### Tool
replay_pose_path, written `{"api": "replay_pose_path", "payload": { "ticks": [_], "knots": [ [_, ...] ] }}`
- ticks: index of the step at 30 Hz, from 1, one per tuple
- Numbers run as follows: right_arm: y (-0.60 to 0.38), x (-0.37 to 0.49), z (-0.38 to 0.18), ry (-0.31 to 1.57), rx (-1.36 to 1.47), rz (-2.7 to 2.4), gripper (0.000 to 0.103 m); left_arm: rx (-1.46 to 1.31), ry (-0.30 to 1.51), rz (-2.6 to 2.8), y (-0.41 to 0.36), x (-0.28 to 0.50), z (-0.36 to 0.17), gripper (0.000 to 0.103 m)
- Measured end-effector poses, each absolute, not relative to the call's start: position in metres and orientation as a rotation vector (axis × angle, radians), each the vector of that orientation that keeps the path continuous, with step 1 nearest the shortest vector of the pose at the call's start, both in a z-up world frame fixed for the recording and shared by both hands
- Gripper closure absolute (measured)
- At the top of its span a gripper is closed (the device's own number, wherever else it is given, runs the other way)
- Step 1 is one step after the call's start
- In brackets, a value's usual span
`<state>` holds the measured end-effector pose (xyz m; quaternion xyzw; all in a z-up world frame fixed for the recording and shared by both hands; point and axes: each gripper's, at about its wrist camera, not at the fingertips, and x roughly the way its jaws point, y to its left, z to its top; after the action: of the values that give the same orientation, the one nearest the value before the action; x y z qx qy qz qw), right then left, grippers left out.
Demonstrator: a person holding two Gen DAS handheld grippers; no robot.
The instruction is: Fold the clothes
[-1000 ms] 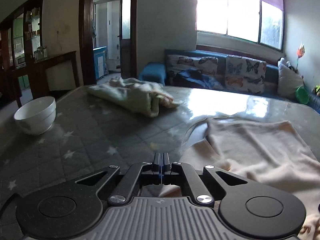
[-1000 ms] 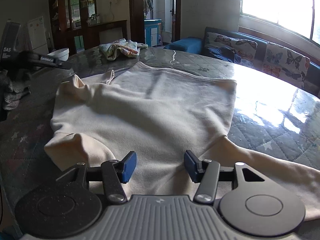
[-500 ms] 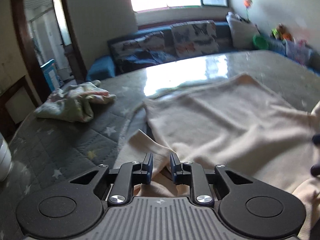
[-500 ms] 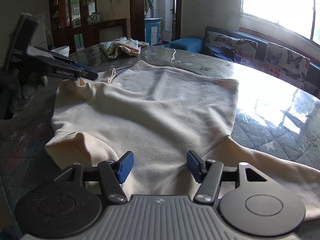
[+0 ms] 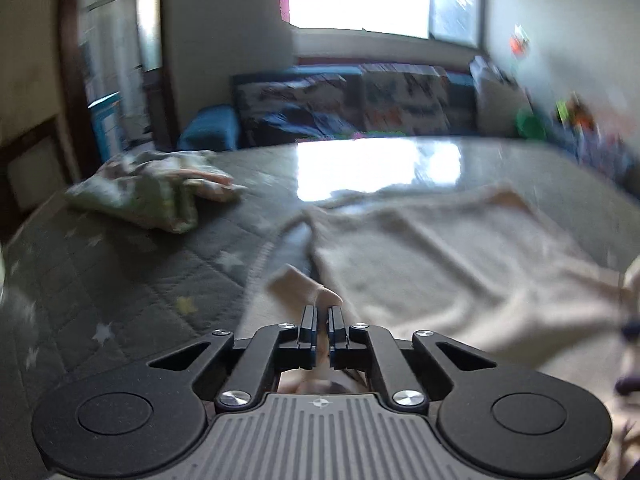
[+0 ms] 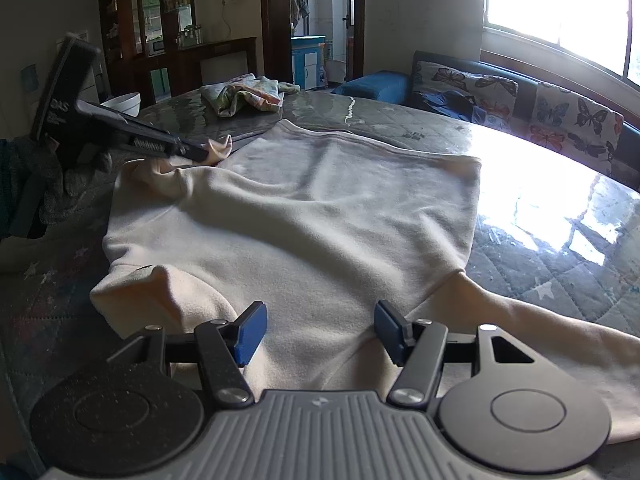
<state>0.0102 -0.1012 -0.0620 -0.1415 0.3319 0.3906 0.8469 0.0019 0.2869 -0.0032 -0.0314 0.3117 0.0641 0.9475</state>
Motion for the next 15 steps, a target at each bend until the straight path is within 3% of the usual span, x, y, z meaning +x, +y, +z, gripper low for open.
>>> {"api": "replay_pose_path", "payload": {
  "ticks": [9,15],
  "knots": [
    [-0.099,0.010,-0.061,0.697,-0.311,0.819,0.042,-0.248,0.539,0.457,0.369,-0.044,0.015,0.098],
    [-0.093,0.002,-0.044,0.654,-0.307,0.872,0.042,-0.268,0.577,0.571,0.393,-0.069,-0.001,0.099]
  ]
}}
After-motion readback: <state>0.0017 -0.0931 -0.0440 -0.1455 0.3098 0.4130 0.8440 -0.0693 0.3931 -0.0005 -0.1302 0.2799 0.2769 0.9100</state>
